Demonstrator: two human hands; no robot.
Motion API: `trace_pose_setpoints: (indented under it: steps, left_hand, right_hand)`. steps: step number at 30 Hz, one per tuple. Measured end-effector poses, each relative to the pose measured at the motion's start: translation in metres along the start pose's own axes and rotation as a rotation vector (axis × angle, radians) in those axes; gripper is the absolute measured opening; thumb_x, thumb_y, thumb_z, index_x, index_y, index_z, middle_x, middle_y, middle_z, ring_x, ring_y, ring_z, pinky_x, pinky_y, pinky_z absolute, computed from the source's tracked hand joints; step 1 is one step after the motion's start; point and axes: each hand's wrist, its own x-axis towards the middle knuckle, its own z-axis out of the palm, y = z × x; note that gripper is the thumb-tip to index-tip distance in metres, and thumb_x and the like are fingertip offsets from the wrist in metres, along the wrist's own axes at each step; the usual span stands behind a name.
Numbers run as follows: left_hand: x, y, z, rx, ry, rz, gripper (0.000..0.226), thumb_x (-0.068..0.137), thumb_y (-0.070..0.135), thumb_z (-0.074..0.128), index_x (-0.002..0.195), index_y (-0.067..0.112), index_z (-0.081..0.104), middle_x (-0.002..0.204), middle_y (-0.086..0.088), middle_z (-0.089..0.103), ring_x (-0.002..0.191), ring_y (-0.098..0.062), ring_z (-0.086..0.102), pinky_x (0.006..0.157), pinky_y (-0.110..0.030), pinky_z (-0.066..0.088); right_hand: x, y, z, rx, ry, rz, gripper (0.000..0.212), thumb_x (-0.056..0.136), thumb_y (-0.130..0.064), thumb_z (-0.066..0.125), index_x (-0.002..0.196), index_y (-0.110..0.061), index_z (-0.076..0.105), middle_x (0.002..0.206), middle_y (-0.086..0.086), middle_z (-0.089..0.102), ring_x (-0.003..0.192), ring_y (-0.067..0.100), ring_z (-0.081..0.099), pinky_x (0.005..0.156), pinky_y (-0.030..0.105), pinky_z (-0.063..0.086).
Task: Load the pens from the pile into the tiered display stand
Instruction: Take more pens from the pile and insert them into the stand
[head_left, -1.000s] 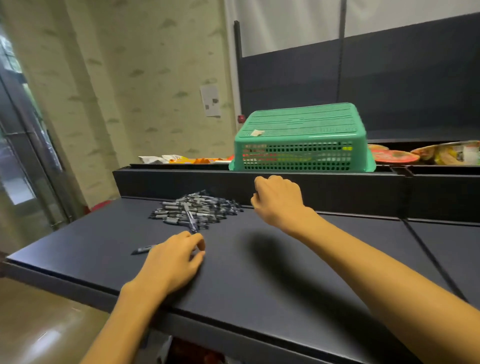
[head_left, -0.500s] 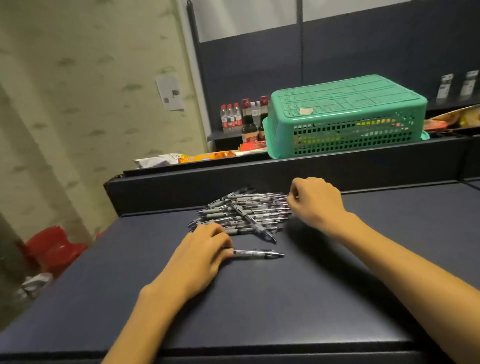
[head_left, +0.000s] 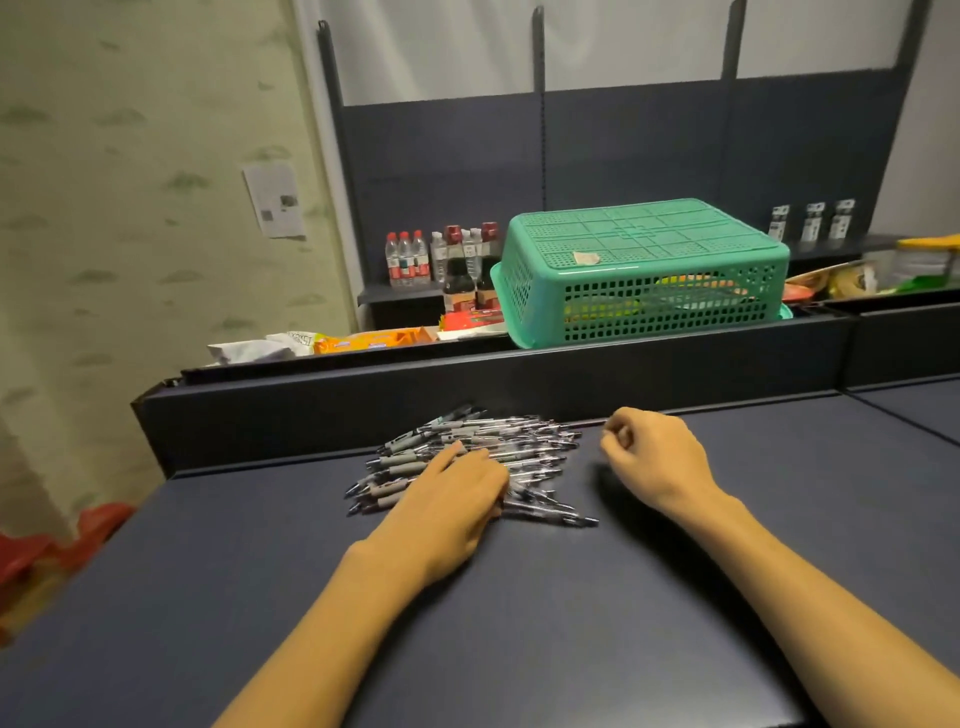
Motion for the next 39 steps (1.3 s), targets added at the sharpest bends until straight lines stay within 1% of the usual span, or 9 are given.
trace_pose_setpoints:
  steps: [2, 4, 10, 15, 20, 24, 28, 34, 39]
  left_hand:
    - [0.000, 0.000, 0.004, 0.038, 0.084, 0.039, 0.032, 0.070, -0.001, 0.066, 0.092, 0.018, 0.053, 0.090, 0.002, 0.054, 0.089, -0.020, 0.052, 0.106, -0.041, 0.038]
    - [-0.003, 0.004, 0.005, 0.011, 0.113, 0.066, 0.039, 0.065, -0.004, 0.069, 0.093, 0.019, 0.054, 0.087, 0.003, 0.054, 0.082, -0.019, 0.051, 0.097, -0.032, 0.040]
    - [-0.010, 0.017, 0.001, -0.093, 0.071, 0.030, 0.030, 0.081, 0.013, 0.066, 0.107, 0.022, 0.053, 0.099, 0.003, 0.057, 0.083, -0.019, 0.055, 0.066, -0.030, 0.046]
    - [-0.025, 0.018, -0.004, -0.279, -0.015, -0.032, 0.021, 0.097, 0.023, 0.048, 0.117, 0.022, 0.053, 0.123, 0.006, 0.049, 0.111, -0.015, 0.046, 0.091, -0.030, 0.043]
    - [-0.041, 0.018, -0.003, -0.083, -0.091, -0.283, 0.064, 0.086, 0.054, 0.008, 0.128, 0.026, 0.046, 0.121, 0.007, 0.045, 0.107, -0.015, 0.043, 0.094, -0.028, 0.037]
    - [-0.047, 0.016, 0.000, -0.129, 0.004, -0.299, 0.036, 0.097, 0.039, 0.027, 0.114, 0.022, 0.055, 0.104, 0.004, 0.049, 0.091, -0.018, 0.045, 0.082, -0.031, 0.042]
    - [-0.045, 0.014, 0.001, -0.174, 0.026, -0.297, 0.021, 0.099, 0.022, 0.042, 0.116, 0.022, 0.056, 0.107, 0.004, 0.051, 0.097, -0.019, 0.045, 0.083, -0.028, 0.038]
    - [-0.035, 0.026, -0.003, -0.172, 0.027, -0.296, 0.053, 0.088, 0.049, 0.016, 0.114, 0.028, 0.057, 0.110, 0.009, 0.053, 0.101, -0.014, 0.050, 0.086, -0.029, 0.040]
    - [-0.023, 0.037, 0.001, -0.179, -0.062, -0.254, 0.053, 0.088, 0.065, 0.026, 0.128, 0.036, 0.046, 0.122, 0.013, 0.049, 0.113, -0.010, 0.043, 0.093, -0.030, 0.037]
  right_hand:
    - [0.000, 0.000, -0.001, 0.023, 0.003, 0.008, 0.013, 0.089, -0.026, 0.055, 0.091, -0.020, 0.066, 0.086, 0.000, 0.069, 0.089, 0.030, 0.061, 0.070, 0.034, 0.048]
    - [0.000, -0.001, -0.001, 0.038, -0.006, 0.005, 0.013, 0.089, -0.026, 0.055, 0.090, -0.020, 0.067, 0.085, 0.000, 0.068, 0.089, 0.030, 0.061, 0.070, 0.034, 0.048]
    - [-0.004, -0.004, 0.000, 0.067, -0.035, -0.001, 0.013, 0.089, -0.026, 0.055, 0.089, -0.022, 0.067, 0.084, -0.001, 0.068, 0.088, 0.029, 0.062, 0.069, 0.032, 0.047]
    - [-0.004, -0.003, -0.001, 0.066, -0.041, -0.020, 0.014, 0.090, -0.027, 0.054, 0.092, -0.022, 0.067, 0.086, -0.001, 0.068, 0.088, 0.028, 0.061, 0.065, 0.029, 0.040]
    - [-0.006, -0.003, -0.001, 0.078, -0.046, -0.023, 0.014, 0.090, -0.028, 0.054, 0.093, -0.022, 0.067, 0.085, -0.002, 0.068, 0.085, 0.026, 0.061, 0.064, 0.027, 0.038]
    - [-0.006, -0.004, -0.002, 0.082, -0.052, -0.025, 0.014, 0.090, -0.028, 0.055, 0.093, -0.022, 0.067, 0.086, -0.002, 0.068, 0.087, 0.026, 0.061, 0.065, 0.028, 0.040]
    - [-0.007, -0.004, -0.003, 0.082, -0.061, -0.024, 0.014, 0.091, -0.027, 0.054, 0.092, -0.022, 0.067, 0.084, -0.003, 0.066, 0.085, 0.025, 0.061, 0.065, 0.027, 0.039]
    - [-0.006, -0.004, -0.002, 0.079, -0.074, -0.032, 0.012, 0.090, -0.026, 0.055, 0.090, -0.023, 0.067, 0.079, -0.006, 0.063, 0.083, 0.025, 0.061, 0.064, 0.027, 0.039]
    - [-0.004, -0.003, -0.003, 0.088, -0.074, -0.031, 0.011, 0.091, -0.027, 0.056, 0.088, -0.023, 0.066, 0.077, -0.005, 0.062, 0.078, 0.023, 0.058, 0.065, 0.027, 0.040]
